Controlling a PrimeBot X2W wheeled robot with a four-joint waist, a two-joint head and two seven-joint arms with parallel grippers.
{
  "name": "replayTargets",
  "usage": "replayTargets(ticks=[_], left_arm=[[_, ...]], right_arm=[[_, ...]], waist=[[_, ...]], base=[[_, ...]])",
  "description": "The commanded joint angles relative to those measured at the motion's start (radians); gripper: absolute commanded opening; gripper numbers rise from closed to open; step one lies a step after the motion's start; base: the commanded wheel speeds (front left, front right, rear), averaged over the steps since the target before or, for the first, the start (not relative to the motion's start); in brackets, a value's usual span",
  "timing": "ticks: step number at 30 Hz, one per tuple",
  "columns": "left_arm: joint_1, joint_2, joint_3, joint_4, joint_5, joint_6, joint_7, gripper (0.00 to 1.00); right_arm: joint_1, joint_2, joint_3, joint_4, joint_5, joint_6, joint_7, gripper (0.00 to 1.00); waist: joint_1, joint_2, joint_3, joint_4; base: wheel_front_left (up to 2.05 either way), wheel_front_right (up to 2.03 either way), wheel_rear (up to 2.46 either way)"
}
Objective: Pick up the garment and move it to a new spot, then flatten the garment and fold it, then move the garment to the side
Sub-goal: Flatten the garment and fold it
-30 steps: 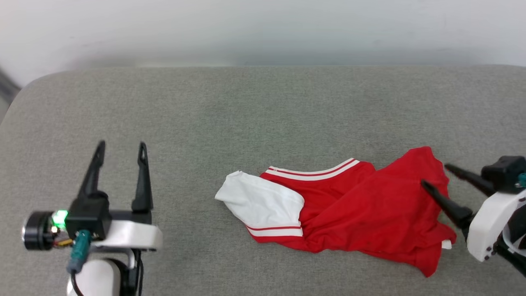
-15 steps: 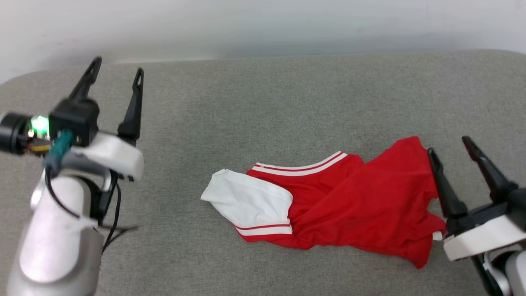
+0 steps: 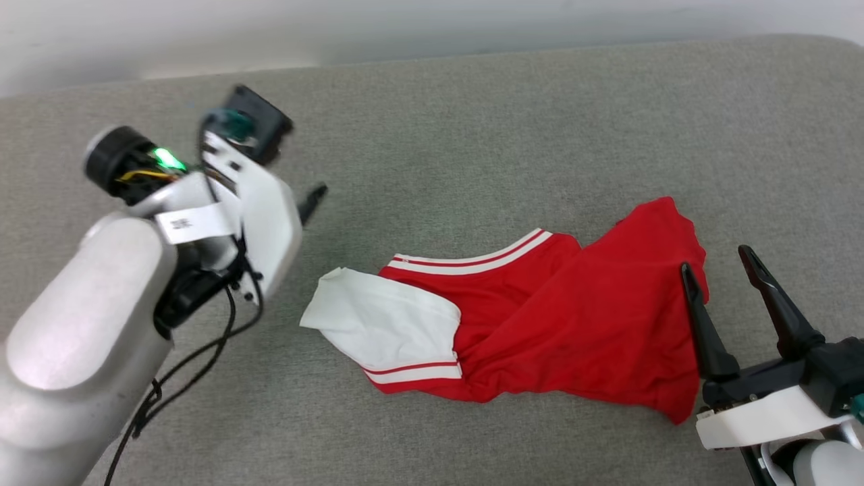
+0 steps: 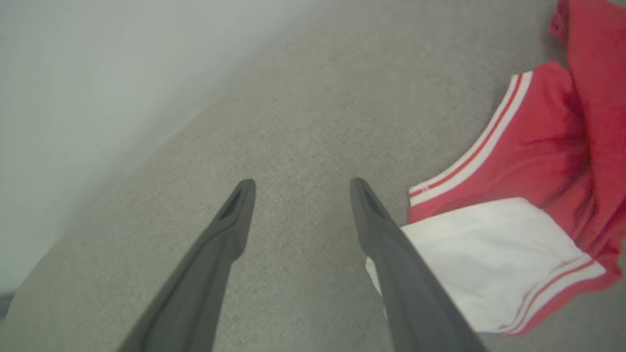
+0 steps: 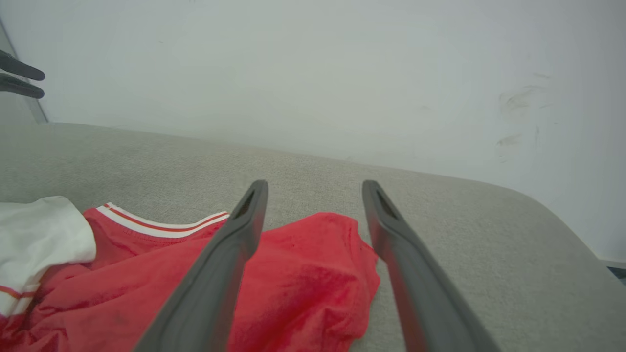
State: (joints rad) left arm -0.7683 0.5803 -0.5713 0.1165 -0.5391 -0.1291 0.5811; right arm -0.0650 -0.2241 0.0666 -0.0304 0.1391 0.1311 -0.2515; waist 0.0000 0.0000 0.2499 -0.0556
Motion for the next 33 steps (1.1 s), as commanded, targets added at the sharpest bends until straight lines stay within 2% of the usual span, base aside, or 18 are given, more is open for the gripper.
replayTargets(ticks=[1,6,10,21,22,23,26,33], left_arm=[[-0.028,0.022,-0.053,-0.006,-0.04,0.001,0.051,1.0],[-0.11,0.072,-0.223,-0.002,-0.19,0.001,0.21,1.0],[-0.163,0.097,-0.337,0.021,-0.272,0.001,0.281,1.0],[-0.191,0.13,-0.595,0.14,-0.374,0.0,0.327,1.0],[-0.191,0.133,-0.62,0.138,-0.379,0.0,0.326,0.25],[-0.191,0.136,-0.634,0.139,-0.391,0.0,0.319,0.0],[-0.221,0.146,-0.657,0.144,-0.398,0.001,0.28,0.0],[-0.312,0.158,-0.621,0.154,-0.396,0.002,0.069,0.0]], right_arm=[[-0.016,0.006,0.003,-0.005,-0.008,-0.001,-0.006,1.0],[-0.042,0.01,0.021,0.0,-0.016,-0.001,-0.008,1.0],[-0.059,0.014,0.032,0.003,-0.02,-0.001,-0.011,1.0],[-0.104,0.031,0.055,0.017,-0.034,-0.001,-0.015,1.0],[-0.104,0.031,0.053,0.017,-0.035,-0.001,-0.015,1.0],[-0.106,0.032,0.051,0.016,-0.036,-0.001,-0.014,1.0],[-0.108,0.035,0.045,0.018,-0.036,-0.001,-0.013,1.0],[-0.093,0.033,0.025,0.015,-0.034,-0.001,-0.014,1.0]], waist=[[0.0,0.0,0.012,-0.012],[0.0,0.0,0.038,-0.036],[0.0,0.0,0.063,-0.058],[0.0,0.0,0.129,-0.102],[0.0,0.0,0.131,-0.103],[0.0,0.0,0.133,-0.104],[0.0,0.0,0.13,-0.1],[0.0,0.0,0.083,-0.073]], base=[[0.0,0.0,0.0],[0.0,0.0,0.0],[0.0,0.0,0.0],[0.0,0.0,0.0],[0.0,0.0,0.0],[0.0,0.0,0.0],[0.0,0.0,0.0],[0.0,0.0,0.0]])
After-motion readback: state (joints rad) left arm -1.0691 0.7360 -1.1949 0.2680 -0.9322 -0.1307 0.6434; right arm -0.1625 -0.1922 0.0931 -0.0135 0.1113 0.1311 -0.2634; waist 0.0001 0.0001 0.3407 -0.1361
